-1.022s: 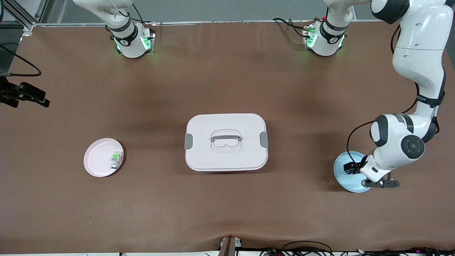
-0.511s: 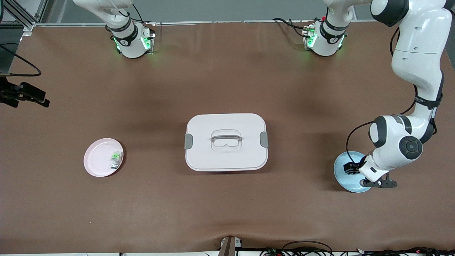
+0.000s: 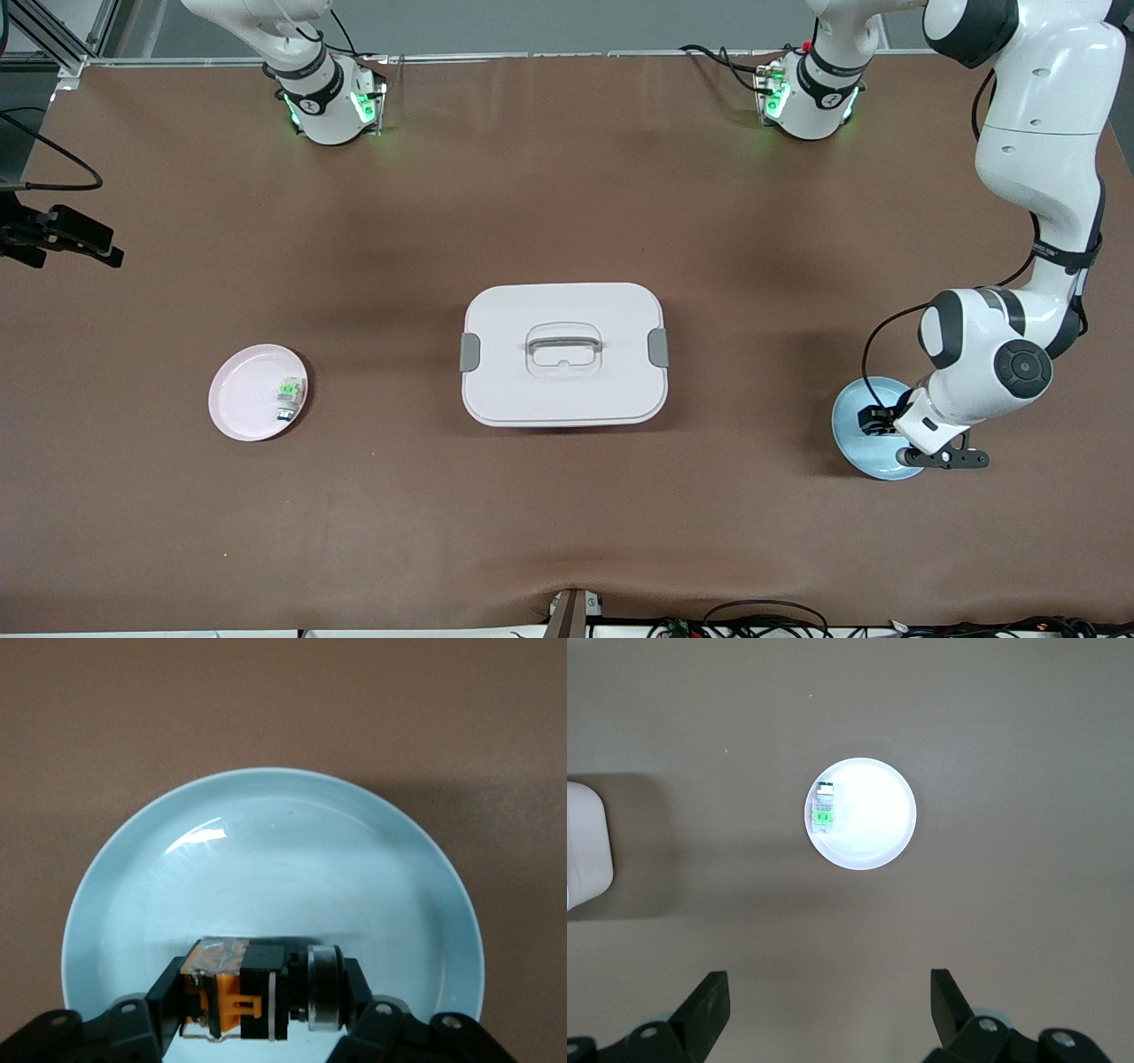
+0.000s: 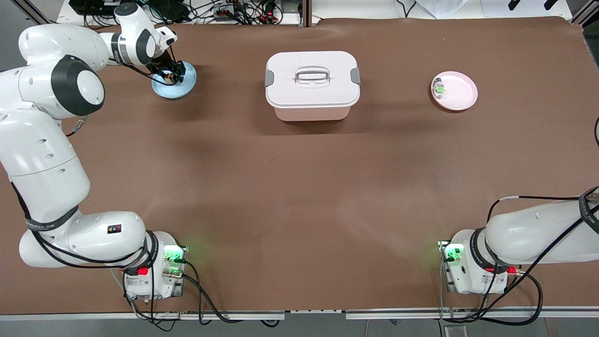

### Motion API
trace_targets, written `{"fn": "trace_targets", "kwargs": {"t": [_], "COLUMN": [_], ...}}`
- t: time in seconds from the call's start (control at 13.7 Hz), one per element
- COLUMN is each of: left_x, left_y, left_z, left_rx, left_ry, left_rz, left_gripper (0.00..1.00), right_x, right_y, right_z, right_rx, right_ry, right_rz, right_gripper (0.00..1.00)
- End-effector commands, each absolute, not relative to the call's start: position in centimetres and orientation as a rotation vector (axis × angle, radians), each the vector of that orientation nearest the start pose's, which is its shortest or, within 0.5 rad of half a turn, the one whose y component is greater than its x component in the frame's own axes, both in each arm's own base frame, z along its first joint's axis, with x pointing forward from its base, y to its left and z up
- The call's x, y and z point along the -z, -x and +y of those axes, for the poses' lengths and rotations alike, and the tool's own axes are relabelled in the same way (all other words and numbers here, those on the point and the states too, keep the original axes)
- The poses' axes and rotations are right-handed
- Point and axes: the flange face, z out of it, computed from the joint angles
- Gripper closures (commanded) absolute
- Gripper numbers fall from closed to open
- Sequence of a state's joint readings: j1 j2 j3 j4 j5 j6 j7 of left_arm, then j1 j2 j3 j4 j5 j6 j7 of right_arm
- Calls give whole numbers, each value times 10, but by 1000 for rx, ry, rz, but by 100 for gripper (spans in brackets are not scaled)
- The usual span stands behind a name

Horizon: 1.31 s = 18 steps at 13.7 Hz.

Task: Transfer orange switch to right arm and place
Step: 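Lift the orange switch with the left gripper toward the white box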

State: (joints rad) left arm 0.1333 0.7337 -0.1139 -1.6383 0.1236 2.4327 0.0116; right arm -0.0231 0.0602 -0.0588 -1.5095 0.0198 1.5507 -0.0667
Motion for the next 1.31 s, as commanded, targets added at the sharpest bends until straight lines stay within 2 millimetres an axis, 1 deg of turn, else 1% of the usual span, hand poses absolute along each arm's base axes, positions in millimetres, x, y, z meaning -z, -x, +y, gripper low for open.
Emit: {"fn": "trace_targets", "kwargs": {"t": [0.0, 0.07, 0.15, 0.22, 0.37, 0.44, 0.51, 0.58, 0.66, 0.73, 0.88, 1.1, 1.24], "left_x": [-235, -254, -273, -288, -310, -327, -337, -353, -367, -383, -404, -423, -437], "left_y": [-696, -696, -696, -697, -699, -697, -694, -690, -684, -679, -668, -650, -637], "left_z": [12, 3, -10, -16, -26, -37, -46, -60, -78, -93, -120, -166, -205], "left_rx": [85, 71, 58, 47, 33, 21, 8, 5, -15, -29, -73, -192, -276], "left_ry": [3113, 3119, 3134, 3140, 3152, 3176, 3202, 3226, 3258, 3302, 3363, 3392, 3404], "left_rz": [131, 147, 149, 141, 151, 129, 83, 72, 68, 19, -59, -240, -415], "left_gripper": [100, 100, 100, 100, 100, 100, 100, 100, 100, 100, 100, 100, 100], "right_x": [-622, -622, -622, -622, -622, -622, -621, -621, -623, -623, -625, -629, -631], "right_y": [-563, -563, -563, -563, -563, -563, -563, -563, -564, -564, -563, -563, -563], "right_z": [-47, -47, -47, -47, -47, -47, -47, -48, -52, -58, -65, -66, -68], "right_rx": [-16, -16, -16, -14, -14, -14, -16, -14, -7, -6, -9, 3, 14], "right_ry": [3136, 3136, 3136, 3136, 3136, 3136, 3136, 3136, 3138, 3135, 3135, 3135, 3125], "right_rz": [24, 24, 24, 24, 24, 24, 24, 22, 22, 36, 62, 81, 95], "right_gripper": [0, 0, 0, 0, 0, 0, 0, 0, 0, 0, 0, 0, 0]}}
